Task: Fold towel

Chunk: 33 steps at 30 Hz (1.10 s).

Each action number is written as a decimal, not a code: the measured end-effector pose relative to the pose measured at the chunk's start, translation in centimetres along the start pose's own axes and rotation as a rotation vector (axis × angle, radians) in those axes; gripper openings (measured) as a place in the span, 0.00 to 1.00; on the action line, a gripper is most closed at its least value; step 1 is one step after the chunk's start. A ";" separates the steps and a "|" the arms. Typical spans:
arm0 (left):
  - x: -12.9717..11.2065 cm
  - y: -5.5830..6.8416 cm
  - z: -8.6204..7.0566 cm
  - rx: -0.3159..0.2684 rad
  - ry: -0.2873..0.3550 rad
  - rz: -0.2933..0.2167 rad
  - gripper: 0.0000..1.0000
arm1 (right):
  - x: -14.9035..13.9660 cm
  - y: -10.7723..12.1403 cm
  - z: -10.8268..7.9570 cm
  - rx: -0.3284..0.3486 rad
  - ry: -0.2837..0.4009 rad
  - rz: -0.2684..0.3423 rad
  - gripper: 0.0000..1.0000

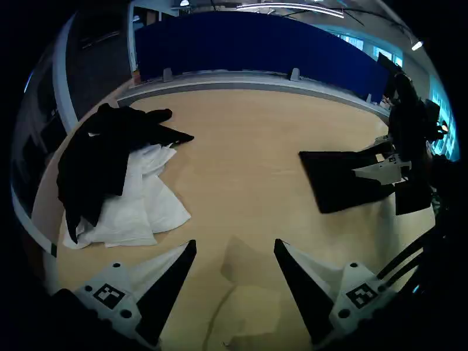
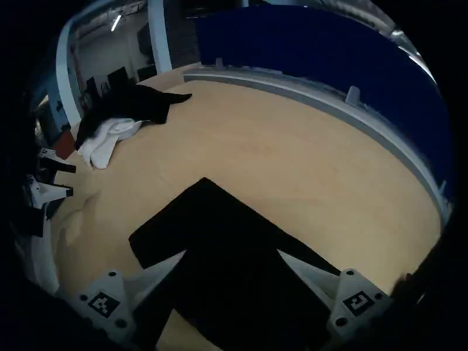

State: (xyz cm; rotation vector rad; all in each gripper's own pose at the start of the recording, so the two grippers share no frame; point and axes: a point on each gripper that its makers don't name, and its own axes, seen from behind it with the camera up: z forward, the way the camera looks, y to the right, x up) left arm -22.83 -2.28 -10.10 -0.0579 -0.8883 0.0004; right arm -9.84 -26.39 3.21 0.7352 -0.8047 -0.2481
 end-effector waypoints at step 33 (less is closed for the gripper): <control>0.9 1.2 -0.1 -0.034 0.009 0.048 0.99 | -6.0 0.5 -6.4 -0.060 -0.006 0.059 1.00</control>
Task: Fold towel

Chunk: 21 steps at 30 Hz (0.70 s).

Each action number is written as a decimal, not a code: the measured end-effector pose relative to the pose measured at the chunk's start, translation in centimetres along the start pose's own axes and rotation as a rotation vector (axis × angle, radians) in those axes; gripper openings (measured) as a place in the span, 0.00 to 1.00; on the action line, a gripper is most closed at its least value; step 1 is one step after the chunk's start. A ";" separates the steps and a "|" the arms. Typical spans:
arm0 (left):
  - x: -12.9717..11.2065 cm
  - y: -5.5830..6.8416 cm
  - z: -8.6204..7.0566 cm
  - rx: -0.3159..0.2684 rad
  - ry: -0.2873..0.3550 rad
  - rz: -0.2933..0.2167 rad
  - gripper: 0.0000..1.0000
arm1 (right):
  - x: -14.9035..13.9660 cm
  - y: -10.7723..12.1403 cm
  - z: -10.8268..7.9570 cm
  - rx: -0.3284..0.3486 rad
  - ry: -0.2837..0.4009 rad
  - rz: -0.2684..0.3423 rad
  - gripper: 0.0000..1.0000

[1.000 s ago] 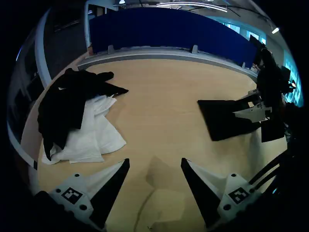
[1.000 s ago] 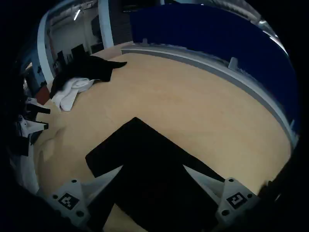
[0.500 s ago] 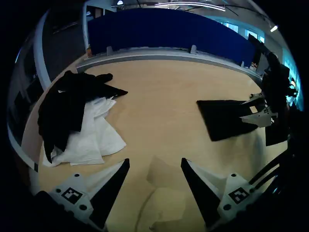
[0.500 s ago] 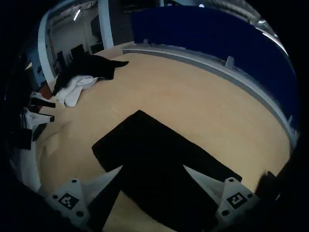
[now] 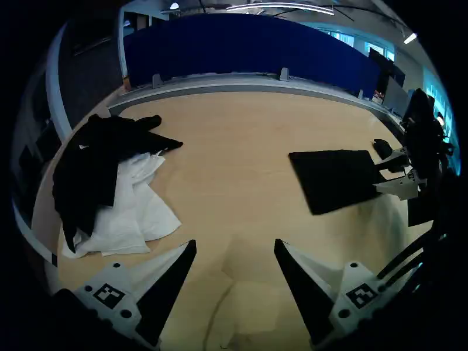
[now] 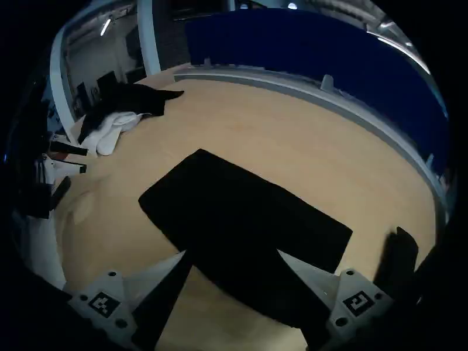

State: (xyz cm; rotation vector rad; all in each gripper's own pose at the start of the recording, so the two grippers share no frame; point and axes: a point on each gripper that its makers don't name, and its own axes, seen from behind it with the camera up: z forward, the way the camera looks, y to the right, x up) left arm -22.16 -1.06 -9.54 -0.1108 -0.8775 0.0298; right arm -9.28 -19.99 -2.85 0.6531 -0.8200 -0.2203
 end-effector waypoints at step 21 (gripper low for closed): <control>1.3 2.3 0.7 -0.032 0.007 0.031 0.99 | -7.4 6.3 -4.7 -0.097 -0.082 0.033 1.00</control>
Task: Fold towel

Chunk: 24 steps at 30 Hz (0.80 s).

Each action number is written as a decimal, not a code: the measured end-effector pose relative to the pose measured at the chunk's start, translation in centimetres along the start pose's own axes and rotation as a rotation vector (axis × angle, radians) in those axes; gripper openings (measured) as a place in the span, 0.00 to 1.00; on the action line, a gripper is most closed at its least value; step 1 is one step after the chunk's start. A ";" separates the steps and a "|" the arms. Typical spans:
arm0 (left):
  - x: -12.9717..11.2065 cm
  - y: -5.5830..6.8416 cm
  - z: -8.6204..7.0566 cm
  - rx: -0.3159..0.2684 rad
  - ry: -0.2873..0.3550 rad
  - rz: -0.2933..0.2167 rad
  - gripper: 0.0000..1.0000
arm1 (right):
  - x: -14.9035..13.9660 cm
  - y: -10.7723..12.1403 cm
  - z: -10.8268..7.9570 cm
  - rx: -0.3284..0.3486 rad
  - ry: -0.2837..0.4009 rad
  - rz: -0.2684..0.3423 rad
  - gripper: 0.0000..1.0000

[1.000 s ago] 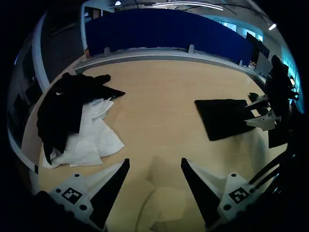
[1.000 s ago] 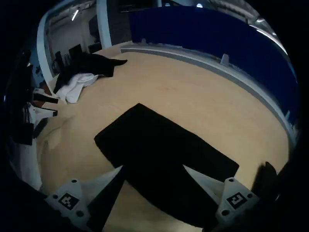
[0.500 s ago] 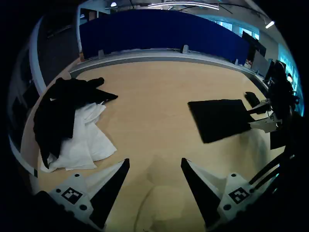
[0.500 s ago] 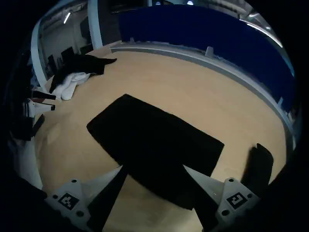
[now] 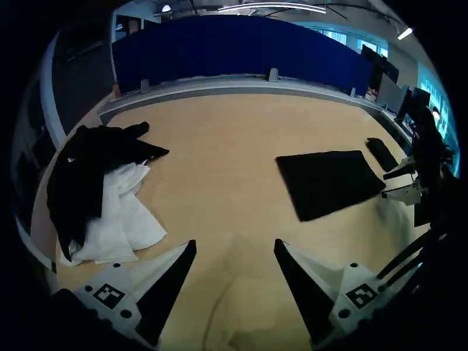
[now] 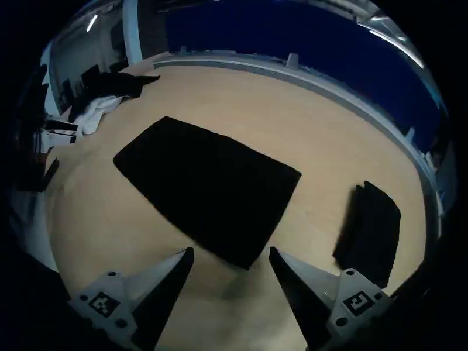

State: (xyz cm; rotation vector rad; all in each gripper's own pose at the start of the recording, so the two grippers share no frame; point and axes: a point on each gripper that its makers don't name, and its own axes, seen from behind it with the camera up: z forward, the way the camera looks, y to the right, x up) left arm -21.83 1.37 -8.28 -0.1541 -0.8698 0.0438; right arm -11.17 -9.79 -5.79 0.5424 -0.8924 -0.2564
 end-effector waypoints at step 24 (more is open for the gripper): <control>0.6 1.6 0.7 -0.022 -0.001 0.028 0.99 | -1.4 0.8 0.3 0.033 -0.010 -0.007 0.31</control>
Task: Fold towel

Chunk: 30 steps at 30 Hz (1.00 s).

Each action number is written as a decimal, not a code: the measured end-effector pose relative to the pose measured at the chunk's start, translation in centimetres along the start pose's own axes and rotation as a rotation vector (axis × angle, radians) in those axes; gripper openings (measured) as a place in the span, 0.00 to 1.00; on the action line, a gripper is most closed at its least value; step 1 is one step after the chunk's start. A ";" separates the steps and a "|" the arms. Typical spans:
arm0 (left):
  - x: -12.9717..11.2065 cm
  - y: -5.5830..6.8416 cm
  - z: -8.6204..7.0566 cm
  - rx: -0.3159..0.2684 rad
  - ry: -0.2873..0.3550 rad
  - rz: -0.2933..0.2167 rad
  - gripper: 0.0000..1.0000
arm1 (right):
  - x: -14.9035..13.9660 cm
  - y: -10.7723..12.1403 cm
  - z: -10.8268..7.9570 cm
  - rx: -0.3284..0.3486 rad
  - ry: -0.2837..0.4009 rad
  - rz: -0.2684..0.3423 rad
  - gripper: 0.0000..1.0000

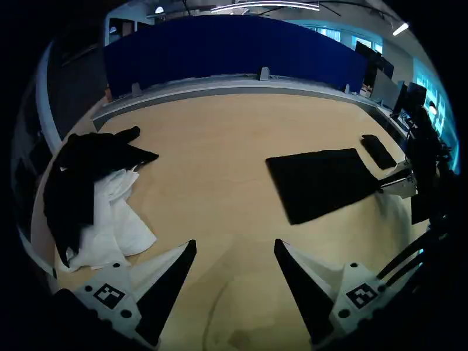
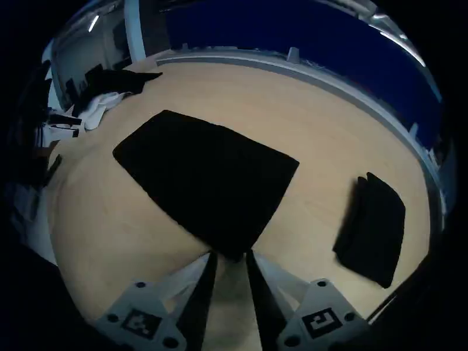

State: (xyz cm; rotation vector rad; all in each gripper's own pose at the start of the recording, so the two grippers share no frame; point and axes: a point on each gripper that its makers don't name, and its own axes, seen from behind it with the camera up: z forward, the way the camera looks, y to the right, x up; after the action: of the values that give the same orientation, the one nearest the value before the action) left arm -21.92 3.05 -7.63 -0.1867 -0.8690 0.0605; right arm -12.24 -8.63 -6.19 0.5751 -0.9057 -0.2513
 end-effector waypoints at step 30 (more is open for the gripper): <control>1.6 9.4 5.5 -0.213 -0.004 0.143 0.99 | 0.8 0.2 -0.5 0.001 0.033 0.000 0.14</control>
State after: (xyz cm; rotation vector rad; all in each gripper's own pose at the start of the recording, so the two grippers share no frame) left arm -24.91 13.21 -4.74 -0.4488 -0.8645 0.1020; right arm -11.36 -8.62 -5.80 0.5786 -0.8739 -0.2412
